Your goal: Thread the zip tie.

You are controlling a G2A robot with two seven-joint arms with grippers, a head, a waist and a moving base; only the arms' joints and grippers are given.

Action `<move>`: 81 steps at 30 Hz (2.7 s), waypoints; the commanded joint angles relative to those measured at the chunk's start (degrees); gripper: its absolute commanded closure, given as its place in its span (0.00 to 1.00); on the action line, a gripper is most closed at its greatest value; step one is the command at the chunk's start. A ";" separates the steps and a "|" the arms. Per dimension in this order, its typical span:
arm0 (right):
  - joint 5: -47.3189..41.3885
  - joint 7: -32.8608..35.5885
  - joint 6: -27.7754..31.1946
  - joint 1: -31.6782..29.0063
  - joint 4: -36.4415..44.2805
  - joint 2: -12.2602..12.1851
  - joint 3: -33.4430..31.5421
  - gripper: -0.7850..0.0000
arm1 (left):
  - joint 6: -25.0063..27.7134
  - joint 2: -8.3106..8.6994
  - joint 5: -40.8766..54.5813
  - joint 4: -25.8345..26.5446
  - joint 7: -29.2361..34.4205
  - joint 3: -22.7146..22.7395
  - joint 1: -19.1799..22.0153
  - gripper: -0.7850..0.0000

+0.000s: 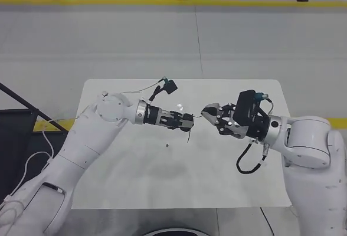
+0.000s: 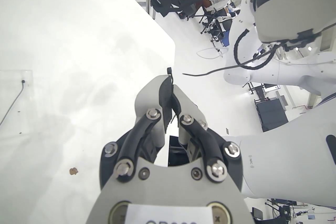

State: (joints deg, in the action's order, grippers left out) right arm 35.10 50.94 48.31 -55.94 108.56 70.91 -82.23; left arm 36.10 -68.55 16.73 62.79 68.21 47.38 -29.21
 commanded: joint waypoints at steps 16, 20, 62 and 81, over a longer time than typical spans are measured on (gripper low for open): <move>1.38 -2.29 -1.80 0.82 -0.91 -1.81 1.78 1.00 | 0.00 0.00 0.00 0.00 0.00 0.00 0.00 1.00; 1.43 -3.04 -2.11 0.72 -0.76 -2.23 1.80 1.00 | 0.00 0.00 0.00 0.00 0.00 0.00 0.00 1.00; 5.82 -8.67 -6.67 0.95 0.29 -5.71 4.61 1.00 | 0.00 0.00 0.00 0.00 0.00 0.00 0.00 1.00; 17.21 -16.55 -13.23 -0.72 3.01 -6.25 5.88 1.00 | 0.00 0.00 0.00 0.00 0.00 0.00 0.00 1.00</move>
State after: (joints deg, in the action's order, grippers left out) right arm 51.92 34.64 35.20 -56.58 111.49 64.69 -76.47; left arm 36.10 -68.55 16.74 62.79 68.20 47.38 -29.21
